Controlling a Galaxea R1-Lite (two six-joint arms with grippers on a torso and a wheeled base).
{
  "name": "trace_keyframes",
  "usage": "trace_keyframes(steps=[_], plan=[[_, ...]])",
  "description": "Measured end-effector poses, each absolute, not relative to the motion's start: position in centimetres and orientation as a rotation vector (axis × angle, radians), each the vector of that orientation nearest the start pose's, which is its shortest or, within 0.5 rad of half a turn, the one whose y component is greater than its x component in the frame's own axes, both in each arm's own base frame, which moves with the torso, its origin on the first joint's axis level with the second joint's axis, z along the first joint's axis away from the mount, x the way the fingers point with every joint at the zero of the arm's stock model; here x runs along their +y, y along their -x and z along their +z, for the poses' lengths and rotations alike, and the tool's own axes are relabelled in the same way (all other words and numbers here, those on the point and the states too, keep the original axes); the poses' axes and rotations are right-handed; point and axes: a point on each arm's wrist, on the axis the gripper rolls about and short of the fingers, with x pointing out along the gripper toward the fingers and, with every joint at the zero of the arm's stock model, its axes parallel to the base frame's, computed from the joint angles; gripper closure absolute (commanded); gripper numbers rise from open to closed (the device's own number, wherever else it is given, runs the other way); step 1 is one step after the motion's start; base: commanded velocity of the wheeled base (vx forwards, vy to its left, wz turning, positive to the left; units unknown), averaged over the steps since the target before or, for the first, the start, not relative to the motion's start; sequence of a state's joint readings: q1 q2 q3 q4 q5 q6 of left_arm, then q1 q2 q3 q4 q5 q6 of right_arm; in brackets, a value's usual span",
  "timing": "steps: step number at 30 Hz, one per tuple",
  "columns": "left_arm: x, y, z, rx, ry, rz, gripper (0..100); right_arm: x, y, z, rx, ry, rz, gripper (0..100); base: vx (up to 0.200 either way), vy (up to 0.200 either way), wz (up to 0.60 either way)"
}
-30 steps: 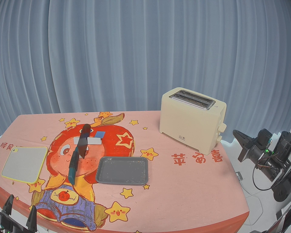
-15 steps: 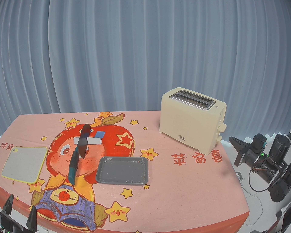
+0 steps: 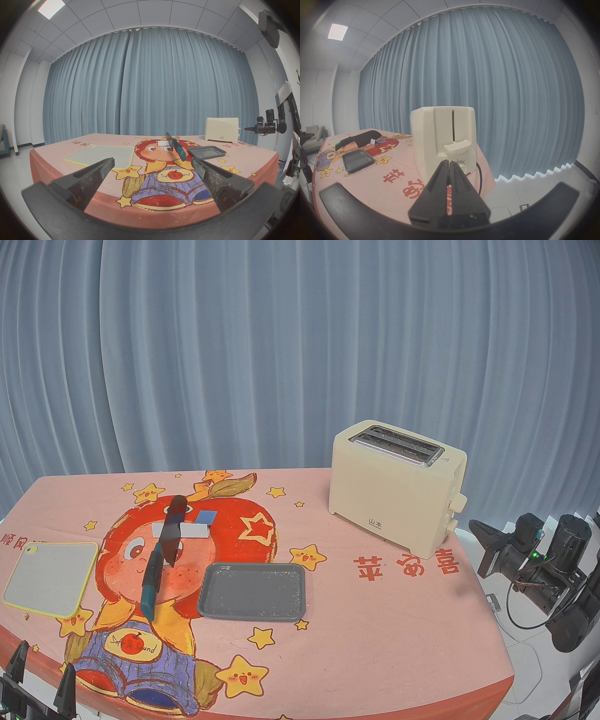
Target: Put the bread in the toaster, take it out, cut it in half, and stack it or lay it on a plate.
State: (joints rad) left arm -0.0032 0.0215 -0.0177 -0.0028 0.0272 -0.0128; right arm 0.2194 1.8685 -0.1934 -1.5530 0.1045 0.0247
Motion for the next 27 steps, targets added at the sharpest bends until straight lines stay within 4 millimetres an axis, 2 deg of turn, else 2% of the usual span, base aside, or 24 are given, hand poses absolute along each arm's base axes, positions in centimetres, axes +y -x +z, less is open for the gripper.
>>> trace_keyframes(steps=[27], plan=[[0.1,2.2,8.1,0.001,0.012,0.024,0,6.4,-26.5,7.5,0.161,-0.018,0.307,100,0.000,0.000,0.00]])
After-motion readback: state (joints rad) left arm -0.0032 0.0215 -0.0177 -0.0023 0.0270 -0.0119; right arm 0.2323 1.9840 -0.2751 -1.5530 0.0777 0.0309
